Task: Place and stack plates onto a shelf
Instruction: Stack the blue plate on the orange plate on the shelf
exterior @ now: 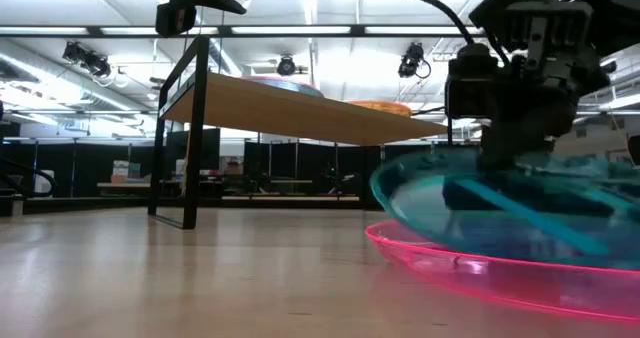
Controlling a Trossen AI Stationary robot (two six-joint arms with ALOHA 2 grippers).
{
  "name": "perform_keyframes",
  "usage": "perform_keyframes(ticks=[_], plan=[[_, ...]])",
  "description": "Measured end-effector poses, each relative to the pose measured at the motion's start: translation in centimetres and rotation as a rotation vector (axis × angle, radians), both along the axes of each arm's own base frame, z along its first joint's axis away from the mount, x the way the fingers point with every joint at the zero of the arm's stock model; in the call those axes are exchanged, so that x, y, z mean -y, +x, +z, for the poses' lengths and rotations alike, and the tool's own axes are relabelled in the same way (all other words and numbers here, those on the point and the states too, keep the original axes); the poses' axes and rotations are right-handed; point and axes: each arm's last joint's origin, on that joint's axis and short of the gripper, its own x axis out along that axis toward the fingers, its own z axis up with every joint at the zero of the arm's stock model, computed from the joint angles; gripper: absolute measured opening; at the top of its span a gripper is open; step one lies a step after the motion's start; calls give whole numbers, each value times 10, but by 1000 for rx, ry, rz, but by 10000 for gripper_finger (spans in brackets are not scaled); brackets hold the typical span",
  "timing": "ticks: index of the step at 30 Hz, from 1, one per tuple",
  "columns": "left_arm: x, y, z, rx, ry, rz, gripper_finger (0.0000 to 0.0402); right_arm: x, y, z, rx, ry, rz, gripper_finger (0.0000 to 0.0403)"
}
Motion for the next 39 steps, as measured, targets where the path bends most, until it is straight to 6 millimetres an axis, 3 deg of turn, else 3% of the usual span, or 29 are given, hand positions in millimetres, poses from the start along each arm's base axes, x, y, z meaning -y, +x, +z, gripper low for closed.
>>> perform_keyframes(ticks=[14,21,29,39], plan=[[0,0,0,0,0,0,82,12,6,7,32,117,-36,7],[0,0,0,0,0,0,82,21,14,23,162,230,-52,8],[0,0,0,0,0,0,82,42,5,63,333,283,-128,7],[0,0,0,0,0,0,82,77,-32,129,680,213,-288,6]])
